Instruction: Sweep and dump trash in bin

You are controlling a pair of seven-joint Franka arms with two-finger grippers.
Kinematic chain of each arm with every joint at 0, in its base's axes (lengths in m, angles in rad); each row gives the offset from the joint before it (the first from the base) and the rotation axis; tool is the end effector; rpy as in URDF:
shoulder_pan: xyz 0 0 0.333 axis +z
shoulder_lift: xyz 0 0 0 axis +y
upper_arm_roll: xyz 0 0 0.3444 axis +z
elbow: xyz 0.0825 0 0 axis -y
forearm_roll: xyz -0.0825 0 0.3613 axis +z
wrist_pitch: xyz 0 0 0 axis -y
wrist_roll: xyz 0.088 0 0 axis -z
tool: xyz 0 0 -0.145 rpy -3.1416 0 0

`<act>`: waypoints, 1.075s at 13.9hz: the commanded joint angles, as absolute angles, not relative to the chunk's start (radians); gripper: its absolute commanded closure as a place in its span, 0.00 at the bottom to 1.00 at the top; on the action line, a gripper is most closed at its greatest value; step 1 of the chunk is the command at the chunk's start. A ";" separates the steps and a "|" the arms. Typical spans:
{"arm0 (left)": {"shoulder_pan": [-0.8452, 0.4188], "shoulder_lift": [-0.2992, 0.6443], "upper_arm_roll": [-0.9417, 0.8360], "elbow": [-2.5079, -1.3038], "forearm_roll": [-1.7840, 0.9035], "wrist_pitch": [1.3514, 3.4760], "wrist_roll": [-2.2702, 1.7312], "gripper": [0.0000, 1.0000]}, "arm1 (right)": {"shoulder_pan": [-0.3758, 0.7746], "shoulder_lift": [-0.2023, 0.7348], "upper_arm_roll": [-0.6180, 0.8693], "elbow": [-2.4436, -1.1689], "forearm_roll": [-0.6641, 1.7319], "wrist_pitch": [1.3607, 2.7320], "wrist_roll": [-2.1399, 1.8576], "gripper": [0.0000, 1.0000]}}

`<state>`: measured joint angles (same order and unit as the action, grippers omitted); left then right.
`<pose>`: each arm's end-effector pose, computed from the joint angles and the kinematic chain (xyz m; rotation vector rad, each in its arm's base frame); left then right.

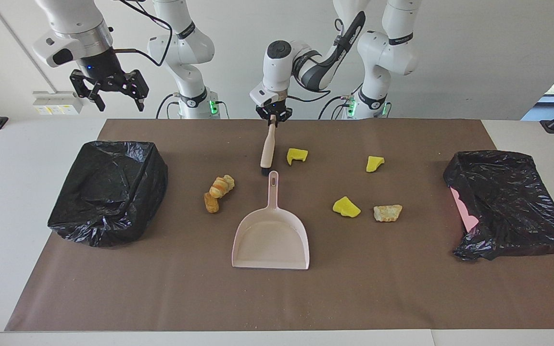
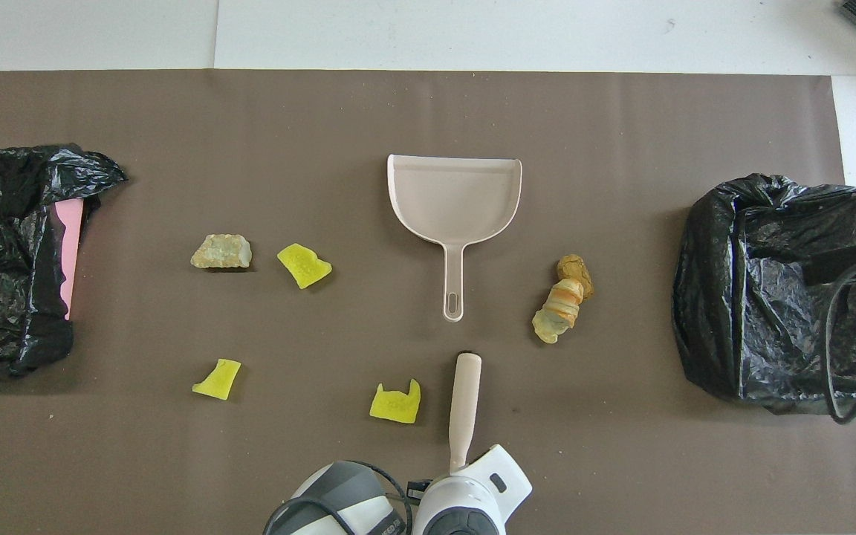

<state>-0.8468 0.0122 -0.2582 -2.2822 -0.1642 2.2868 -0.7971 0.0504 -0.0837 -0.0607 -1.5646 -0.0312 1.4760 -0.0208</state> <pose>0.2168 -0.4500 0.3541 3.0544 -0.3057 -0.1649 0.4931 -0.0114 0.6522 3.1156 0.0122 -0.0085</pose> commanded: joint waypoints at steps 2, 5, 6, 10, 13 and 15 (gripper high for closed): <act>-0.829 -0.006 -0.232 -2.276 -0.173 2.197 -0.802 1.00 | 0.067 -0.112 -0.048 -1.611 -0.018 1.489 -0.003 0.00; -0.738 -0.040 -0.232 -2.276 -0.172 2.044 -0.792 1.00 | 0.069 -0.110 -0.048 -1.612 -0.017 1.496 -0.002 0.00; -0.703 -0.046 -0.230 -2.276 -0.167 1.995 -0.790 1.00 | 0.080 -0.110 -0.048 -1.617 -0.012 1.496 -0.002 0.00; -0.504 -0.051 -0.230 -2.283 -0.160 1.910 -0.732 1.00 | 0.126 -0.098 -0.044 -1.672 0.021 1.601 0.024 0.00; -0.358 -0.049 -0.230 -2.280 -0.106 1.855 -0.664 1.00 | 0.227 -0.075 -0.043 -1.749 0.021 1.741 0.150 0.00; -0.292 -0.069 -0.229 -2.266 -0.075 1.815 -0.628 1.00 | 0.285 -0.003 -0.041 -1.752 0.021 1.788 0.230 0.00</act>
